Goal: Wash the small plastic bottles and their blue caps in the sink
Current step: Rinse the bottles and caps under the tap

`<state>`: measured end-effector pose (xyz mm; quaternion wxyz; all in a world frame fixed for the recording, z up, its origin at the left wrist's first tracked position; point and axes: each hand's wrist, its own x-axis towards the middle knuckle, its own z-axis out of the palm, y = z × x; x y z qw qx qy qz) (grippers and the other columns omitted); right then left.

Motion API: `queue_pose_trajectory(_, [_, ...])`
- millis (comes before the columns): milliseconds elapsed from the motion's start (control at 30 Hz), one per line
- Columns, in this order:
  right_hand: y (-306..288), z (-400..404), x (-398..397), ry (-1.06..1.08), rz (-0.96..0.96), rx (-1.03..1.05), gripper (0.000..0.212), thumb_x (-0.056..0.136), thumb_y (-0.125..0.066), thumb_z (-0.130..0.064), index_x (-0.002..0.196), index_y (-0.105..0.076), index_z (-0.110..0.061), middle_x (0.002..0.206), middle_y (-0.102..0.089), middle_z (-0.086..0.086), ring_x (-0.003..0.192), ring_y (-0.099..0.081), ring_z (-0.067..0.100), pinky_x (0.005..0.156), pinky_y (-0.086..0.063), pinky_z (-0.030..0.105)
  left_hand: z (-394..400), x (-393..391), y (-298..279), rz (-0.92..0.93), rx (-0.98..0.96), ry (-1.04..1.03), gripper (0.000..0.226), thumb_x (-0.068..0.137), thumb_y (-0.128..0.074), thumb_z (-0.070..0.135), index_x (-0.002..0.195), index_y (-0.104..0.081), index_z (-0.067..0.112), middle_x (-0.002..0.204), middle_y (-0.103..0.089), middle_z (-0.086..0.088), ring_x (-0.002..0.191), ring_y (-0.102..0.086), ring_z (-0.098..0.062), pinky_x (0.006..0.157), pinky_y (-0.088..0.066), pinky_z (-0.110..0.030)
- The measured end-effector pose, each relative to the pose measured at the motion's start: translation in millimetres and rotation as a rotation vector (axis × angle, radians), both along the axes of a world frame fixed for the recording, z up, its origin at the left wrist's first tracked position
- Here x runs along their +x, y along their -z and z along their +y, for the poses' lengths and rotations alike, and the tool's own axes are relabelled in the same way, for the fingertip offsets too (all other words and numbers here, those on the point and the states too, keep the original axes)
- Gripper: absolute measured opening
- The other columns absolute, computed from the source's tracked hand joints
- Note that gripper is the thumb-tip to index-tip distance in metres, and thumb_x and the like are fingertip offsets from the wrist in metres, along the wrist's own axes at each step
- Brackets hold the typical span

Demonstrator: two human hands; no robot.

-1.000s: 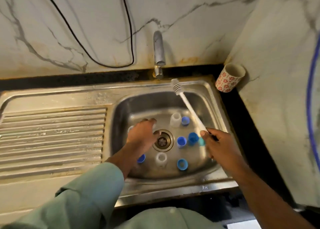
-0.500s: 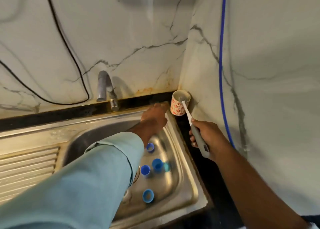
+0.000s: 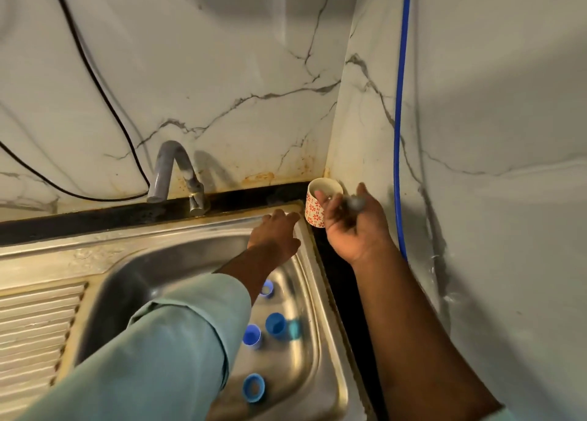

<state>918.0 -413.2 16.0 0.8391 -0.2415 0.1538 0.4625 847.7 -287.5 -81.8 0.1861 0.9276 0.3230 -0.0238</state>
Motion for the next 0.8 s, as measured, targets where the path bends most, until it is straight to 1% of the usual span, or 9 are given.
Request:
queue_pose_trajectory(100, [-2, 9, 4, 0.174, 0.158, 0.258, 0.059, 0.102, -0.043, -0.039, 0.143, -0.034, 0.002, 0.135, -0.055, 0.012, 0.059, -0.071, 0.029, 0.043, -0.056, 0.033, 2, -11, -1, -0.053, -0.043, -0.048, 0.059, 0.091, -0.064, 0.031, 0.146, -0.041, 0.03, 0.142, -0.045, -0.005, 0.132, -0.043, -0.028, 0.103, -0.045, -0.044])
queue_pose_trajectory(167, [0, 13, -2, 0.279, 0.173, 0.273, 0.052, 0.104, -0.038, -0.037, 0.144, -0.038, -0.003, 0.126, -0.061, 0.018, 0.058, -0.07, 0.031, 0.041, -0.055, 0.035, 4, -23, -1, -0.076, -0.073, -0.076, 0.059, 0.091, -0.063, 0.027, 0.146, -0.042, 0.029, 0.144, -0.044, -0.004, 0.133, -0.041, -0.027, 0.104, -0.044, -0.044])
queue_pose_trajectory(267, [13, 14, -24, 0.355, 0.179, 0.071, 0.036, 0.106, -0.034, -0.03, 0.121, -0.051, -0.003, 0.086, -0.071, 0.024, 0.072, -0.07, 0.031, 0.049, -0.06, 0.04, 11, -50, 2, -0.049, -0.097, -0.089, 0.057, 0.092, -0.062, 0.024, 0.146, -0.043, 0.028, 0.143, -0.043, -0.003, 0.132, -0.043, -0.027, 0.104, -0.044, -0.043])
queue_pose_trajectory(367, [42, 16, -49, 0.282, 0.126, -0.106, 0.029, 0.104, -0.042, -0.03, 0.118, -0.05, -0.006, 0.088, -0.069, 0.021, 0.079, -0.07, 0.027, 0.055, -0.061, 0.037, 21, -85, 16, -0.051, -0.121, -0.15, 0.056, 0.09, -0.065, 0.019, 0.142, -0.048, 0.031, 0.139, -0.049, -0.003, 0.127, -0.049, -0.026, 0.104, -0.044, -0.039])
queue_pose_trajectory(500, [82, 37, -93, -0.013, -0.033, -0.276, 0.016, 0.099, -0.053, -0.017, 0.102, -0.062, -0.004, 0.073, -0.07, 0.013, 0.064, -0.071, 0.019, 0.055, -0.059, 0.029, 43, -142, 37, -0.012, -0.153, -0.217, 0.057, 0.089, -0.065, 0.014, 0.142, -0.049, 0.029, 0.144, -0.047, -0.002, 0.132, -0.046, -0.024, 0.109, -0.041, -0.038])
queue_pose_trajectory(600, [113, 66, -125, -0.237, -0.291, -0.437, 0.009, 0.096, -0.056, -0.007, 0.092, -0.064, -0.006, 0.077, -0.065, 0.012, 0.064, -0.066, 0.019, 0.057, -0.059, 0.03, 65, -184, 51, 0.036, -0.143, -0.268, 0.059, 0.089, -0.064, 0.01, 0.143, -0.049, 0.028, 0.145, -0.047, -0.001, 0.135, -0.043, -0.024, 0.111, -0.039, -0.038])
queue_pose_trajectory(667, [145, 86, -136, -0.339, -0.584, -0.598, 0.011, 0.093, -0.058, -0.002, 0.089, -0.065, -0.009, 0.084, -0.066, 0.014, 0.072, -0.065, 0.02, 0.065, -0.06, 0.035, 80, -207, 60, 0.051, -0.146, -0.303, 0.06, 0.088, -0.064, 0.01, 0.144, -0.048, 0.028, 0.146, -0.047, -0.002, 0.136, -0.042, -0.024, 0.112, -0.038, -0.038])
queue_pose_trajectory(733, [179, 99, -136, -0.448, -1.004, -0.884, 0.015, 0.088, -0.066, -0.005, 0.1, -0.07, -0.013, 0.101, -0.069, 0.012, 0.091, -0.066, 0.023, 0.085, -0.056, 0.042, 95, -221, 69, 0.066, -0.167, -0.311, 0.06, 0.088, -0.063, 0.009, 0.143, -0.049, 0.027, 0.147, -0.047, -0.002, 0.136, -0.042, -0.024, 0.113, -0.037, -0.037])
queue_pose_trajectory(800, [204, 104, -129, -0.583, -1.275, -1.078, 0.039, 0.083, -0.072, -0.011, 0.121, -0.065, -0.015, 0.122, -0.063, 0.008, 0.11, -0.061, 0.026, 0.099, -0.048, 0.042, 105, -223, 78, 0.057, -0.186, -0.296, 0.058, 0.088, -0.063, 0.011, 0.143, -0.049, 0.025, 0.146, -0.047, -0.002, 0.136, -0.042, -0.024, 0.113, -0.037, -0.037])
